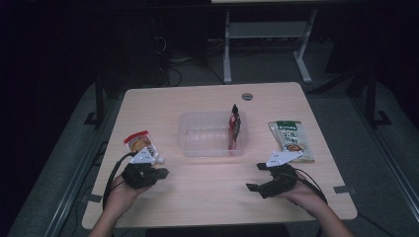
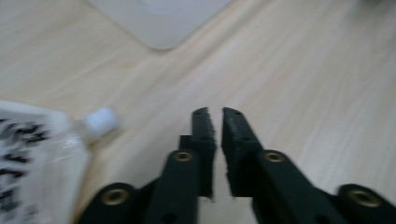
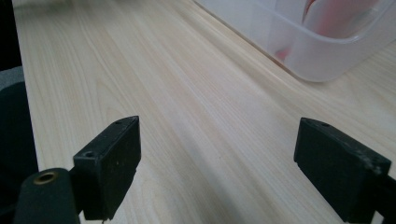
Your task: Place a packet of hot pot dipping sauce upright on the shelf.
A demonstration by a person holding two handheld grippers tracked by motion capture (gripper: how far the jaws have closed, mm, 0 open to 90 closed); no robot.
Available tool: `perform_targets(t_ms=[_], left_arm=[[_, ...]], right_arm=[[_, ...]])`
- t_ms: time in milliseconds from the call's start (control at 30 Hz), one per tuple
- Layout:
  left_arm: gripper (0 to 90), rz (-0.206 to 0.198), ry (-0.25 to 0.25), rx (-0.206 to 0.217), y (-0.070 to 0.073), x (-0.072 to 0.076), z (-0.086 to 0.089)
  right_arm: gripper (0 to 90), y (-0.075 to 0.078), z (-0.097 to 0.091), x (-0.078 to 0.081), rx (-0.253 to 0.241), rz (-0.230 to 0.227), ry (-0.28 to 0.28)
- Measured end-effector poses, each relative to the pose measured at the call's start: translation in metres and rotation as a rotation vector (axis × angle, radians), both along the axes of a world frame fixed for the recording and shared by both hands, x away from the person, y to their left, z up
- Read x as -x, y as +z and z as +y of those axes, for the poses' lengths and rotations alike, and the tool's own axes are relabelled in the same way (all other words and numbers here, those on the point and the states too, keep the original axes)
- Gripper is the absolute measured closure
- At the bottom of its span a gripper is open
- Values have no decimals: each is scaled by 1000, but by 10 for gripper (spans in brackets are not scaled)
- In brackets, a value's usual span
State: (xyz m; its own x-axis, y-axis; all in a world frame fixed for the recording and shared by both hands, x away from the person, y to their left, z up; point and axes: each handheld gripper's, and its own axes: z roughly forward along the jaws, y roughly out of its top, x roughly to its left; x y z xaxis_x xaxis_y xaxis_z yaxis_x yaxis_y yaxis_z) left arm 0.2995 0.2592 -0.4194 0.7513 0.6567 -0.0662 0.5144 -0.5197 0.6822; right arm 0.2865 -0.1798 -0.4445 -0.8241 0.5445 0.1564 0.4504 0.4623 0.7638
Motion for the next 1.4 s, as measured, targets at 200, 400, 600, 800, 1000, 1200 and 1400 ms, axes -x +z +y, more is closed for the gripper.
perform_targets(t_ms=[200,400,600,800,1000,1200,1400], left_arm=[[896,-16,74,-28,1,-18,17],[896,-33,124,-57,-5,-33,27],[896,-37,159,-78,-13,-51,33],[895,-40,173,-107,-17,-65,34],[897,-3,157,-161,-31,-68,29],[898,35,175,-121,-35,-68,31],[898,46,136,-131,-34,-62,22]], right_arm=[[145,-1,2,-2,6,-4,-1],[145,-3,5,-2,20,-4,5],[145,-5,6,-4,25,-12,6],[145,-7,7,-6,34,-16,2],[145,-6,6,-5,29,-7,-9],[145,-6,6,-4,31,-13,-1],[145,-6,6,-6,31,-19,-2]])
